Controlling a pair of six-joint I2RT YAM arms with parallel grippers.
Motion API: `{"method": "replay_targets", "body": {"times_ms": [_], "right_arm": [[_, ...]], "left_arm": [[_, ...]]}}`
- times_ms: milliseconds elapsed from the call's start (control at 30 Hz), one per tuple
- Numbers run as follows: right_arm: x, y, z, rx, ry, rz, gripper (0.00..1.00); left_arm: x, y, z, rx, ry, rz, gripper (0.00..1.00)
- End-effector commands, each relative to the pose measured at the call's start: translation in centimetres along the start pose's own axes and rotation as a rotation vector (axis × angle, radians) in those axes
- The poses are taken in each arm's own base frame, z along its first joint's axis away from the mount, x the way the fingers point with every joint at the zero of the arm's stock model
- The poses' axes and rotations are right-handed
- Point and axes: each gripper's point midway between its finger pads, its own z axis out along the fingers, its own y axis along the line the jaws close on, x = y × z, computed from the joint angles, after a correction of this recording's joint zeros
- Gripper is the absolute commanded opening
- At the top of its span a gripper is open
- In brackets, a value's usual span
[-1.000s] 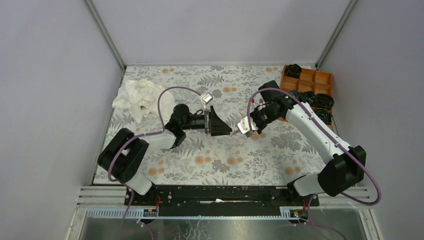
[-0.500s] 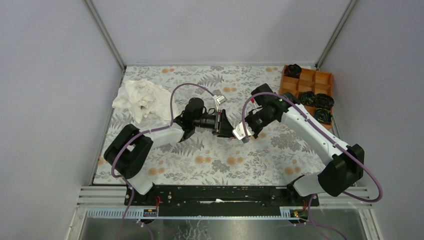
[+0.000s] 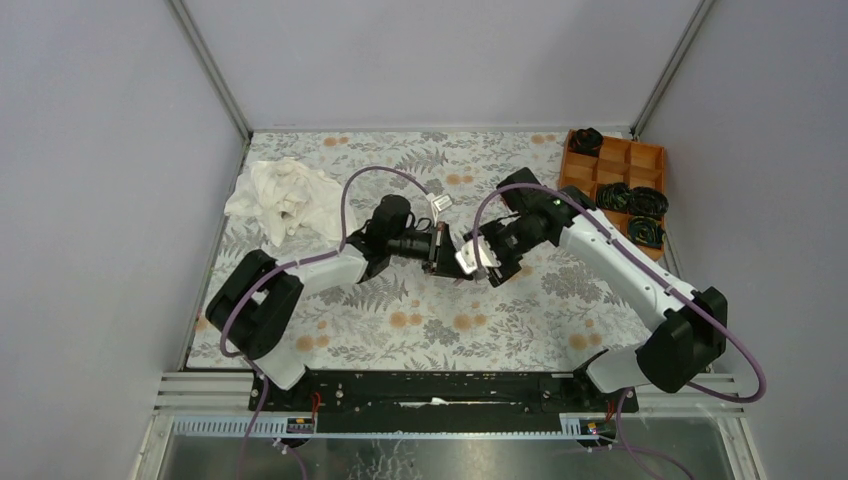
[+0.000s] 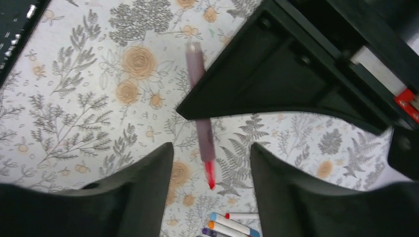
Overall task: Insert the pens into the pen caps
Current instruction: Pick up the pen from the center of the board.
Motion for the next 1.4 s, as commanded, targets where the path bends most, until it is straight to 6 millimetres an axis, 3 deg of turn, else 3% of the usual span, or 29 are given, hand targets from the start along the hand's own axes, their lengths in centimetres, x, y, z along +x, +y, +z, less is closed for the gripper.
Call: {"method": "replay_targets", "body": {"times_ms": [0, 67, 200, 267, 333, 400, 433, 467, 533, 767, 867, 1000, 1200, 1367], "right_arm": [[-1.9, -3.0, -2.8, 0.188, -0.003, 0.224, 0.75], [-2.5, -3.5, -4.0, 0.259, -0.013, 0.344, 0.80], [-4.4, -3.5, -5.3, 0.330, -0.130, 0.553, 0.81], [-5.3, -3.4, -5.7, 0.329, -0.250, 0.670, 0.81], [-6.0, -4.1, -6.6, 0.338, -0.430, 0.849, 0.82], [-6.6, -5.6, -7.9, 0.333, -0.642, 0.992, 0.91], [-7.0, -5.8, -8.1, 0.294, -0.739, 1.048, 0.99], [-7.7, -6.0, -8.6, 0.253, -0.822, 1.078, 1.00], [-8.2, -5.8, -8.3, 0.189, -0.915, 1.154, 1.00], [-7.1, -9.7, -9.6, 0.276, -1.078, 1.398, 1.00], [-8.0, -10.6, -10.7, 0.280, -1.170, 1.362, 1.00], [-8.2, -10.7, -10.0, 0.284, -1.139, 1.331, 0.98], [-8.8, -10.3, -9.2, 0.266, -1.108, 1.285, 0.89], [-8.6, -10.5, -8.8, 0.272, -1.098, 1.282, 0.72]], "left_arm": [[-0.7, -0.6, -0.9, 0.010, -0.127, 0.104, 0.00], [-1.2, -0.8, -1.7, 0.002, -0.229, 0.153, 0.00], [-3.0, -1.1, -4.6, -0.039, -0.525, 0.300, 0.00], [-3.4, -1.8, -7.0, -0.047, -0.716, 0.386, 0.00], [-4.3, -3.9, -9.7, -0.027, -0.920, 0.482, 0.00], [-4.3, -5.6, -10.6, -0.002, -0.996, 0.592, 0.00], [-4.5, -6.0, -10.6, -0.003, -1.005, 0.631, 0.00], [-4.8, -6.3, -10.5, -0.007, -1.010, 0.652, 0.00], [-5.3, -7.2, -10.3, 0.014, -1.024, 0.676, 0.00], [-7.4, -9.9, -9.6, 0.021, -1.166, 0.656, 0.00], [-7.9, -10.7, -8.9, 0.035, -1.193, 0.631, 0.00], [-8.2, -11.8, -7.9, 0.075, -1.198, 0.604, 0.00], [-8.5, -12.3, -6.8, 0.092, -1.200, 0.574, 0.00], [-8.2, -12.5, -6.1, 0.119, -1.185, 0.561, 0.00]]}}
